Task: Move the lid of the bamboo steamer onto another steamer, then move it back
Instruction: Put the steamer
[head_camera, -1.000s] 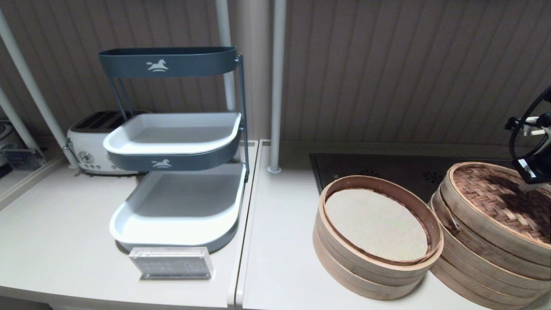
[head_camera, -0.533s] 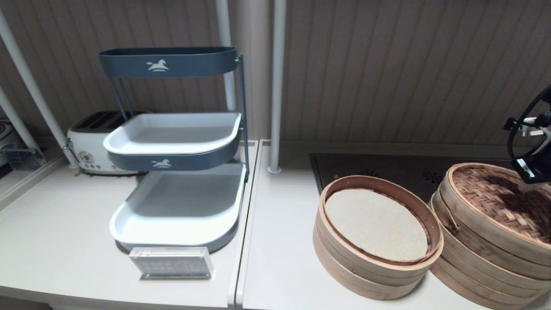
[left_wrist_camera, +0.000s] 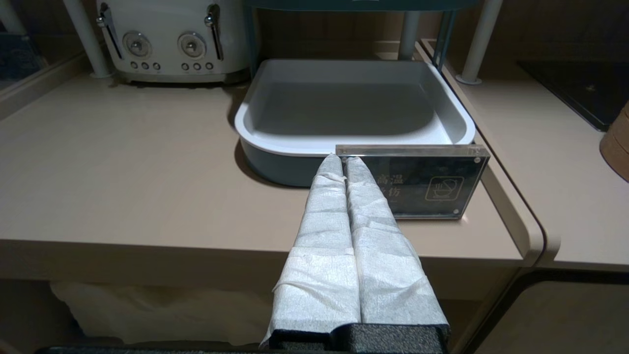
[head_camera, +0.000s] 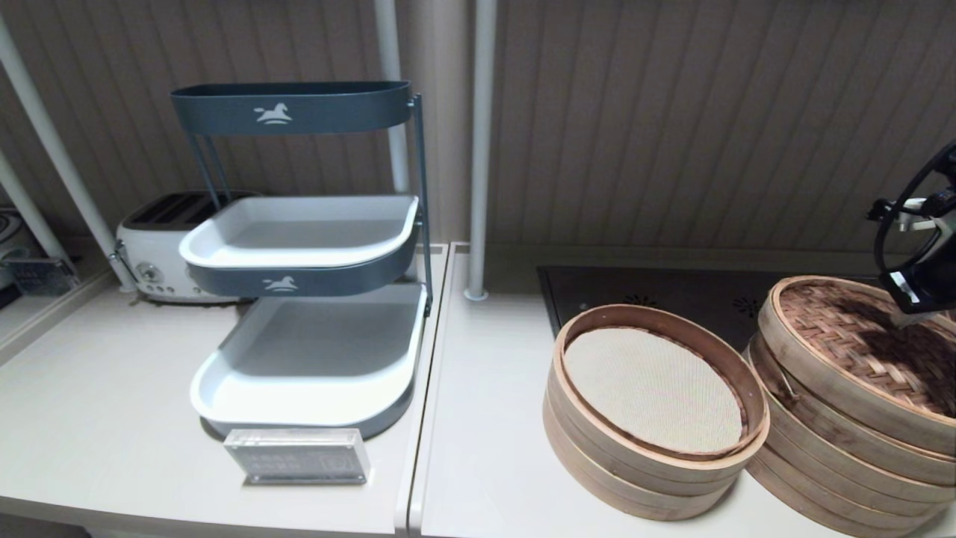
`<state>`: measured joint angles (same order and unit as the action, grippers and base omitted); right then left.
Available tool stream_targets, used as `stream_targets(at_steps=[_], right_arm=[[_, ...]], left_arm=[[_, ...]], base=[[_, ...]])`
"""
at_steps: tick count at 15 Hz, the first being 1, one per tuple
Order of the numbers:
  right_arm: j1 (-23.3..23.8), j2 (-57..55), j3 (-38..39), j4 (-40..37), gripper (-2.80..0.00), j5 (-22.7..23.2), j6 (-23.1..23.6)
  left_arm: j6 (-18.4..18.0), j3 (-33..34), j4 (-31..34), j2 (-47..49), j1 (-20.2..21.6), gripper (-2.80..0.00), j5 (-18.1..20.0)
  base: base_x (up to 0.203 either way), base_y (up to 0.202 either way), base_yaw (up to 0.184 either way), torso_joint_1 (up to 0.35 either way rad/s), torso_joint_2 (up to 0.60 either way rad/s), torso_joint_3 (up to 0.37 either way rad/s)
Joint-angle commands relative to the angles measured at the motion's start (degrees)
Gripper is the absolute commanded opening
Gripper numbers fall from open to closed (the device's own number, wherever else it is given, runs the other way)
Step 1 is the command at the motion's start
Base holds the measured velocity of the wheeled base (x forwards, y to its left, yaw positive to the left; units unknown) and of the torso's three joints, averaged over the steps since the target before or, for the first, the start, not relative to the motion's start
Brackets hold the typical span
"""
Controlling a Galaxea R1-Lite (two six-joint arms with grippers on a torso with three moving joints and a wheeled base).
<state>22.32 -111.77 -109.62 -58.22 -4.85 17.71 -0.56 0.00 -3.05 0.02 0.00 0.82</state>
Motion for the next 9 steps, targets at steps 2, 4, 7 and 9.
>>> stream_targets(at_steps=[2, 4, 7, 9], right_arm=[[0.1, 0.3, 0.6, -0.5, -2.80, -0.2, 0.1], [0.2, 0.4, 0.6, -0.6, -2.80, -0.2, 0.2], [0.2, 1.1, 0.0, -0.8, -2.80, -0.2, 0.7], [0.3, 1.2, 0.0, -0.8, -2.80, -0.2, 0.8]], left_arm=[[0.0, 1.6, 0.0, -0.1, 0.0, -2.80, 0.0], [0.0, 1.6, 0.0, -0.1, 0.0, -2.80, 0.0], [0.0, 1.6, 0.0, -0.1, 0.0, -2.80, 0.0], [-0.1, 1.6, 0.0, -0.1, 0.0, -2.80, 0.0]], base=[[0.000, 0.000, 0.000, 0.000, 0.00, 0.000], [0.000, 0.000, 0.000, 0.000, 0.00, 0.000], [0.000, 0.000, 0.000, 0.000, 0.00, 0.000], [0.000, 0.000, 0.000, 0.000, 0.00, 0.000]])
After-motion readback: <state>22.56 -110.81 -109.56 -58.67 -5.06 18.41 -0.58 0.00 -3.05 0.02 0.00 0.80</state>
